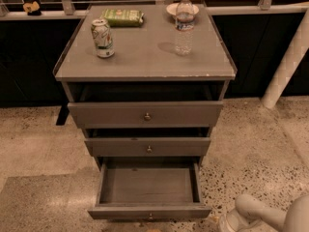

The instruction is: Close bottom drawer

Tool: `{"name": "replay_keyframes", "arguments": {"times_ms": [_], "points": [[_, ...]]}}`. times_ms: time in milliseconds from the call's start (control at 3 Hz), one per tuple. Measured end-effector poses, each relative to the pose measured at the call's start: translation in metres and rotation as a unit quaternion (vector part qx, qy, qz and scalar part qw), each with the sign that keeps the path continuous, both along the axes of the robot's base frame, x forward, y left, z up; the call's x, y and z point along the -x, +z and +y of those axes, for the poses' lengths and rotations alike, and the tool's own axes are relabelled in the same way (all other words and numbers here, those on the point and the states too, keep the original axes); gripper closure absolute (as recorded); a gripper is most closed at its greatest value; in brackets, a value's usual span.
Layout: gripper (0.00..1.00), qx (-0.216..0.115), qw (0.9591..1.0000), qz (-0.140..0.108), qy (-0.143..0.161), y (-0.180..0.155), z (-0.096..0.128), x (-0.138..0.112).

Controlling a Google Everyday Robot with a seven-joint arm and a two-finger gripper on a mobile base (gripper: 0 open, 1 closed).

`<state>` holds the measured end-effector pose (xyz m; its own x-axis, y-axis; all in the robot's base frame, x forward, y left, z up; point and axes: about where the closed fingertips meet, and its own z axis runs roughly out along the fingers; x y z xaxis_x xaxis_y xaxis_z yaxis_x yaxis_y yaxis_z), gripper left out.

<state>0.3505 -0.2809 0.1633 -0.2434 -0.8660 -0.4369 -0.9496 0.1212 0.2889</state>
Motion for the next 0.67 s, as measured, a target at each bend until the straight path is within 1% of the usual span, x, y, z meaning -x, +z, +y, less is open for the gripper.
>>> {"name": "replay_keyframes", "arguments": {"times_ms": [333, 667], "points": [[0.0, -0.001, 0.999, -0.015, 0.042, 0.009, 0.013, 0.011], [0.0, -0.018, 0.9971, -0.016, 0.072, 0.009, 0.025, 0.007]]}}
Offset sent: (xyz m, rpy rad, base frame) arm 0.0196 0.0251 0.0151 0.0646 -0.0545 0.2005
